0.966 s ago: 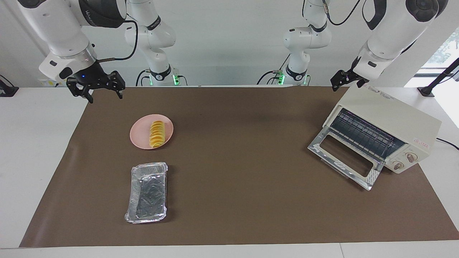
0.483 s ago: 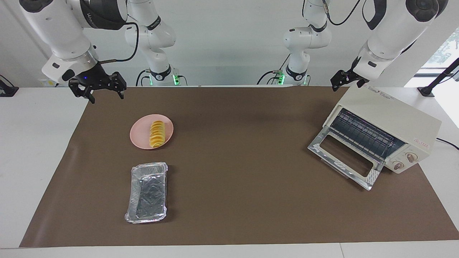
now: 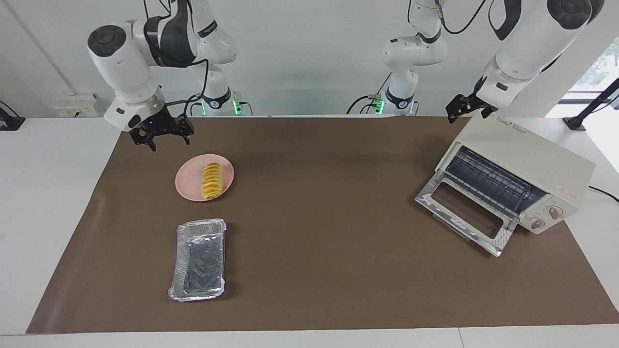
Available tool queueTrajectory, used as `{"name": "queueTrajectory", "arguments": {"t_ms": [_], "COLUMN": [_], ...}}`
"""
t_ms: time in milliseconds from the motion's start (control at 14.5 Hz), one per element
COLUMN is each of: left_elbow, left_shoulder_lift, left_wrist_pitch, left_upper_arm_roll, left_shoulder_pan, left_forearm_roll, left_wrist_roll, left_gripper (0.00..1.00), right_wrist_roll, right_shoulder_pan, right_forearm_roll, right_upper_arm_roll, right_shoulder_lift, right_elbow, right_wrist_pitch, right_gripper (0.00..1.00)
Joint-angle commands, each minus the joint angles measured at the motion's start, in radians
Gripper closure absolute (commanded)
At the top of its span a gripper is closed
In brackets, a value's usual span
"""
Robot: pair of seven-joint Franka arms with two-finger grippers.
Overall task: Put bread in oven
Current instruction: 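Reach the right gripper toward the bread roll on the pink plate, then grasp the golden bread roll on the pink plate with the right gripper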
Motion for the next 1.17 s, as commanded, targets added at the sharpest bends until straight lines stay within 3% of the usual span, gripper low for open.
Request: {"name": "queueTrajectory", "arguments": {"t_ms": [0, 414, 897, 966, 1034, 1103], "left_elbow": [-0.032, -0.032, -0.032, -0.032, -0.032, -0.032], "left_shoulder_lift": [-0.029, -0.029, -0.029, -0.029, -0.029, -0.029], "left_wrist_pitch": [0.020, 0.020, 0.020, 0.020, 0.020, 0.020], "left_upper_arm_roll": [-0.002, -0.002, -0.002, -0.002, -0.002, -0.002], "left_shoulder_pan": [0.011, 0.011, 0.011, 0.011, 0.009, 0.011], "left_forearm_roll": [-0.018, -0.018, -0.018, -0.018, -0.018, -0.018], "left_wrist_roll": [0.003, 0.003, 0.003, 0.003, 0.003, 0.003], "left_gripper": [0.00, 0.00, 0.00, 0.00, 0.00, 0.00], "right_wrist_roll": [0.029, 0.150, 0.125, 0.125, 0.127, 0.128], "right_shoulder_pan": [0.036, 0.139, 0.127, 0.124, 0.122, 0.117], "right_forearm_roll": [0.012, 0.010, 0.010, 0.010, 0.010, 0.010], "right_upper_arm_roll": [0.002, 0.002, 0.000, 0.000, 0.000, 0.000], "right_shoulder_lift": [0.001, 0.159, 0.202, 0.221, 0.233, 0.235], "right_elbow": [-0.122, -0.260, -0.285, -0.294, -0.305, -0.305], "right_wrist_pitch": [0.152, 0.553, 0.628, 0.648, 0.662, 0.661], "right_gripper": [0.00, 0.00, 0.00, 0.08, 0.26, 0.65]}}
